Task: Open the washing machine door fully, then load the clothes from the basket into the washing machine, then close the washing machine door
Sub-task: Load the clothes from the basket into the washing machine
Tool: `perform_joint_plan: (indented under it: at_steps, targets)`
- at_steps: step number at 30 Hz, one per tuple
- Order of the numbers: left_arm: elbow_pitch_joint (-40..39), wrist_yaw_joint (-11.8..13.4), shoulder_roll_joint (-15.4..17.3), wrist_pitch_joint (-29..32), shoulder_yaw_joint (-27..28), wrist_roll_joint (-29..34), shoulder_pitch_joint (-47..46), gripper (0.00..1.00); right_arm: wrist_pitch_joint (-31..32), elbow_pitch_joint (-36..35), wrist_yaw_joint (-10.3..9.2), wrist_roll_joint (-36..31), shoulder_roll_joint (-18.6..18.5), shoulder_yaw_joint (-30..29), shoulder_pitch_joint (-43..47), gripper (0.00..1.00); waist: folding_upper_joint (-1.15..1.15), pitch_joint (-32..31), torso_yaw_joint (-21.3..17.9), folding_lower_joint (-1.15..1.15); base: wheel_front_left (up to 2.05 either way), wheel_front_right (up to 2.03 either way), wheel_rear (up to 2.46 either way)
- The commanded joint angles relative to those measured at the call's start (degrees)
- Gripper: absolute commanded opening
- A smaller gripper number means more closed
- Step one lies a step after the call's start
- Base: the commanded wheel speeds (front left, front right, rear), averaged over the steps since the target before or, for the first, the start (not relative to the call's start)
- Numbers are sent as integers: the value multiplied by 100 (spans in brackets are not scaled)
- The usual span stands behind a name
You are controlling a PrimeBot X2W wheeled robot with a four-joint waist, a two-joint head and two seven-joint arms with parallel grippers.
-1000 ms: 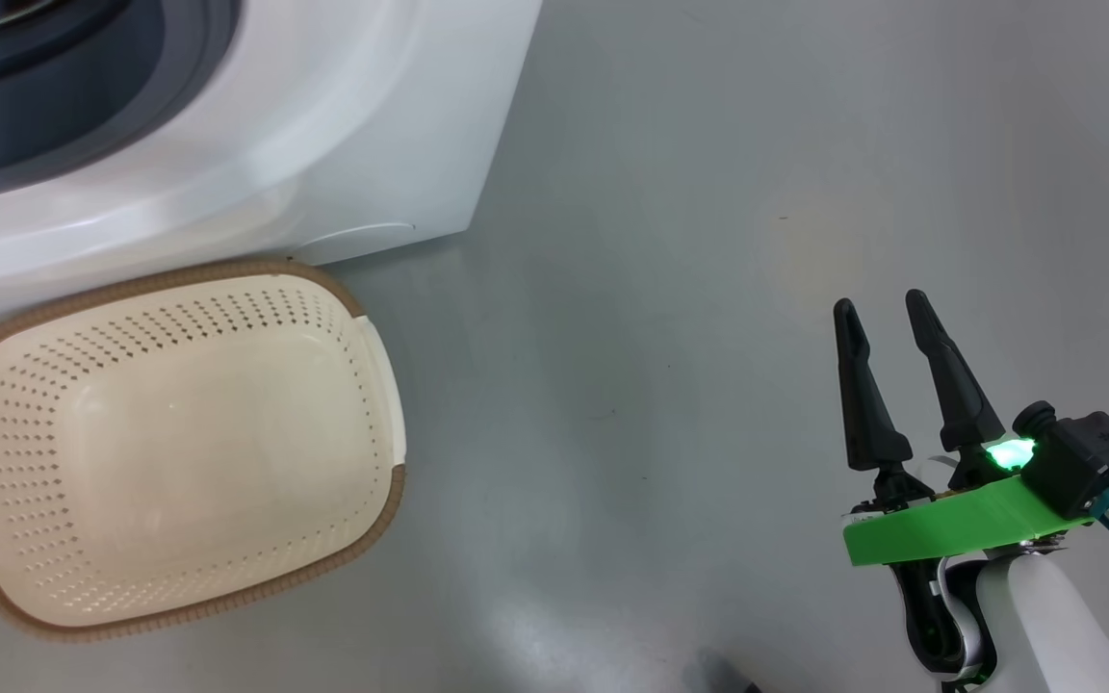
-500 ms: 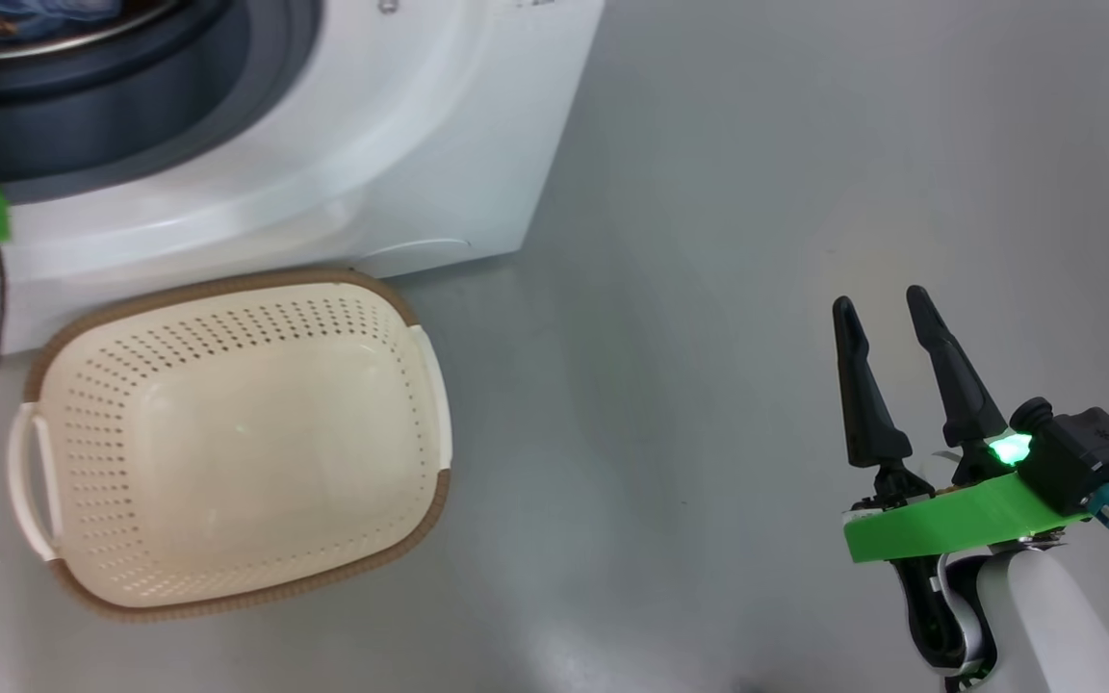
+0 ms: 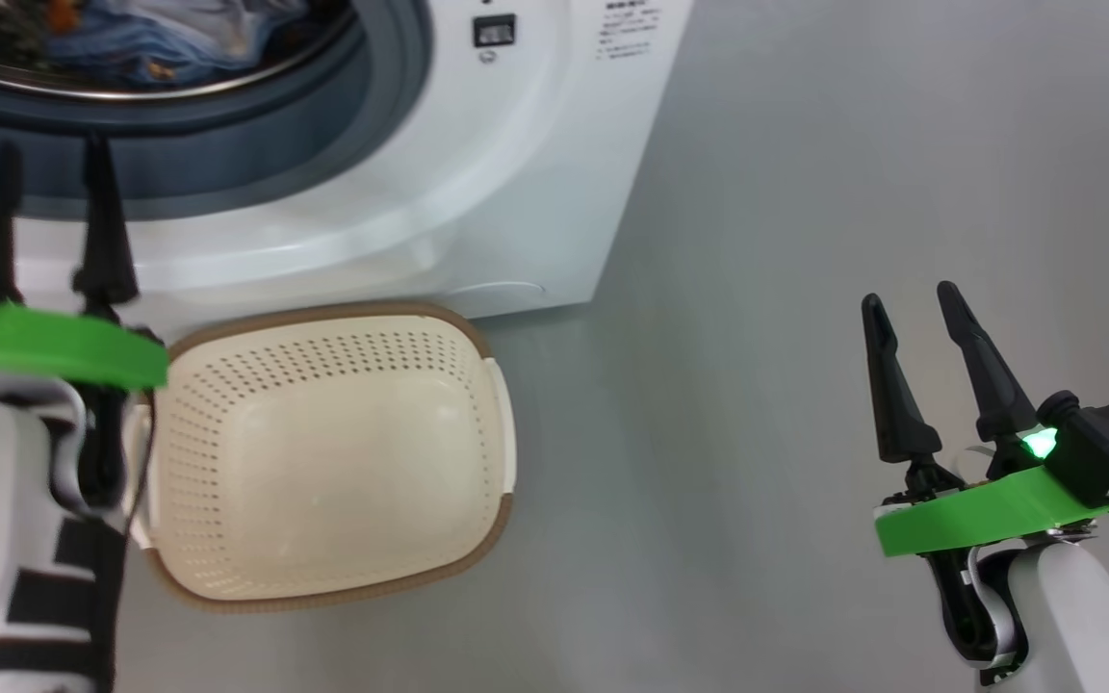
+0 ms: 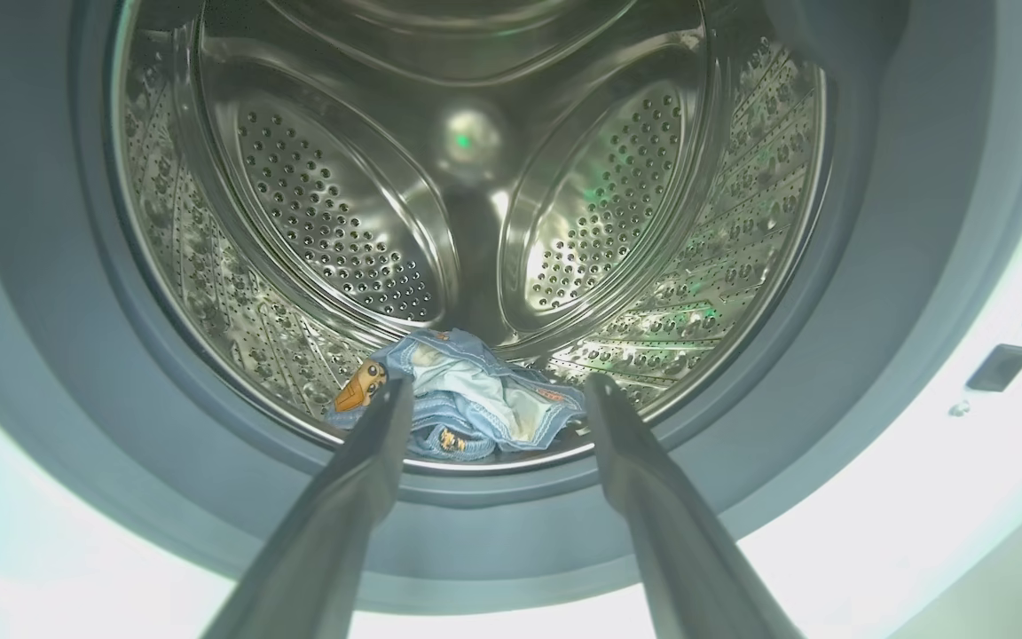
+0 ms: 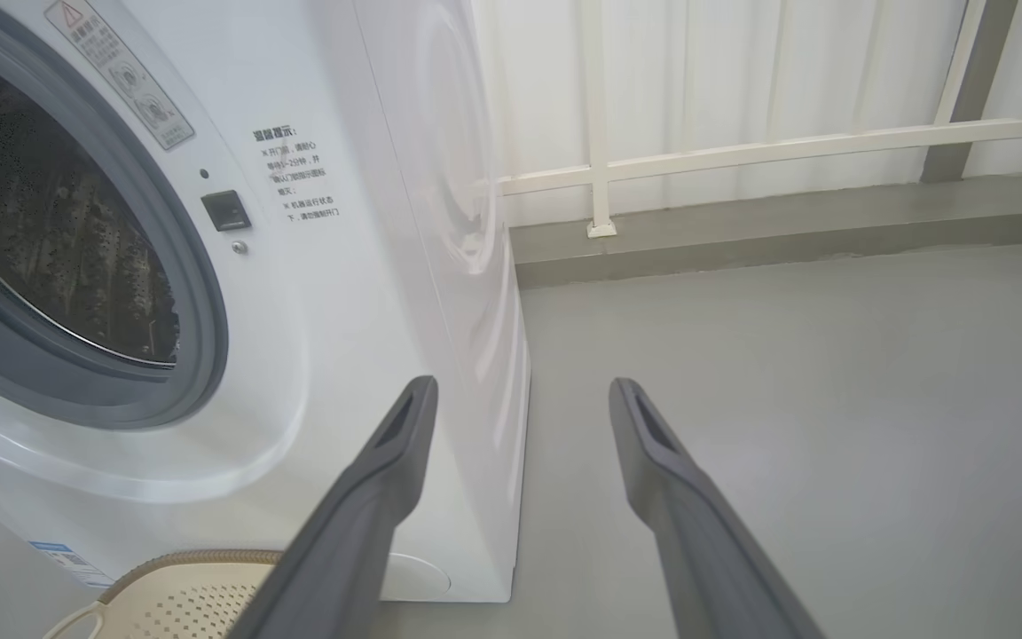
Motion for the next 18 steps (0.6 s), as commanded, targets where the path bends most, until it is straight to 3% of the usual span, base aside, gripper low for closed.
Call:
perform_joint_plan:
  at_steps: [1, 18]
  targets:
    - [-233, 3, 187, -36, 174, 88, 202, 100, -46, -104, 26, -35, -94, 61, 73, 100, 0, -244, 244, 0, 0, 0, 0]
    - [-1035, 3, -265, -36, 405, 700, 1703, 100, -46, -20, 26, 53, -447, -63, 554, 100, 0, -998, 930, 0, 0, 0, 0]
